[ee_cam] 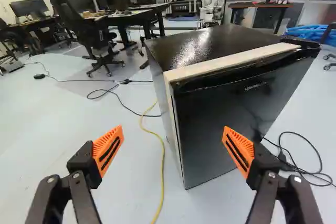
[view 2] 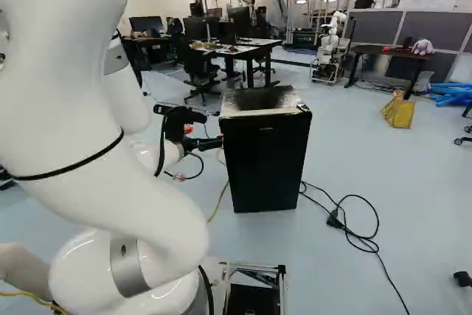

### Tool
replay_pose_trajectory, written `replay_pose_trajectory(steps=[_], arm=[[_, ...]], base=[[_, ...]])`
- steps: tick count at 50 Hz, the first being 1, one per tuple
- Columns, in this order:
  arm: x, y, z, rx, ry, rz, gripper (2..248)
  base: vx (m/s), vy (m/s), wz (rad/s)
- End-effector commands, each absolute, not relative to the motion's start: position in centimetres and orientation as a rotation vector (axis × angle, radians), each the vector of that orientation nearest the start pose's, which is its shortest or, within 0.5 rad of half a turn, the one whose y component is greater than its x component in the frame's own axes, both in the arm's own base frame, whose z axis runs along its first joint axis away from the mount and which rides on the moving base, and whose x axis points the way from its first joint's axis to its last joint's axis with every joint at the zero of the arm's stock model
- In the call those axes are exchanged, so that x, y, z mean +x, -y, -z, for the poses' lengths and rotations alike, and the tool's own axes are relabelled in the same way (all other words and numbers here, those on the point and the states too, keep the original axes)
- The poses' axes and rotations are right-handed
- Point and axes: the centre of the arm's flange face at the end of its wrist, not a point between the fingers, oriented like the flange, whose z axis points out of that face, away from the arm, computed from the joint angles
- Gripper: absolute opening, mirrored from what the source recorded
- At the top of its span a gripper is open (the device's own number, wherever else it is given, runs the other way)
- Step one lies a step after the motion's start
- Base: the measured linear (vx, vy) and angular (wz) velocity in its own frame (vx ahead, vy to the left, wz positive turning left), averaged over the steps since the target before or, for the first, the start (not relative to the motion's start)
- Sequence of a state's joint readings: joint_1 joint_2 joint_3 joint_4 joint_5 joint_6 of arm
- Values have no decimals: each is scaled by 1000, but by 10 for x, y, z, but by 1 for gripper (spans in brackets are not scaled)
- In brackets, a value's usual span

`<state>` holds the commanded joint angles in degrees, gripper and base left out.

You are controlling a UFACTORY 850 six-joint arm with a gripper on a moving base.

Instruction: Grab a drink from the fridge

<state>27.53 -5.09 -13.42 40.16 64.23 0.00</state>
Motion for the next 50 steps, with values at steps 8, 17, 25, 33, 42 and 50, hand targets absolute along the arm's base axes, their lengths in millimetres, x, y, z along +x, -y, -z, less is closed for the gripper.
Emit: replay_pose_trajectory(steps=[8, 17, 25, 33, 42, 50], arm=[[308, -106, -317, -2581, -388, 1873, 247], [317, -116, -310, -2582, -413, 1912, 247], [326, -126, -304, -2578, -435, 1955, 247], [335, -135, -298, -2568, -457, 2006, 247], [345, -146, -290, -2554, -483, 2068, 247], [354, -156, -283, -2538, -510, 2126, 247]], base=[[0, 0, 0], [0, 0, 0], [0, 0, 0], [0, 0, 0], [0, 0, 0], [0, 0, 0]])
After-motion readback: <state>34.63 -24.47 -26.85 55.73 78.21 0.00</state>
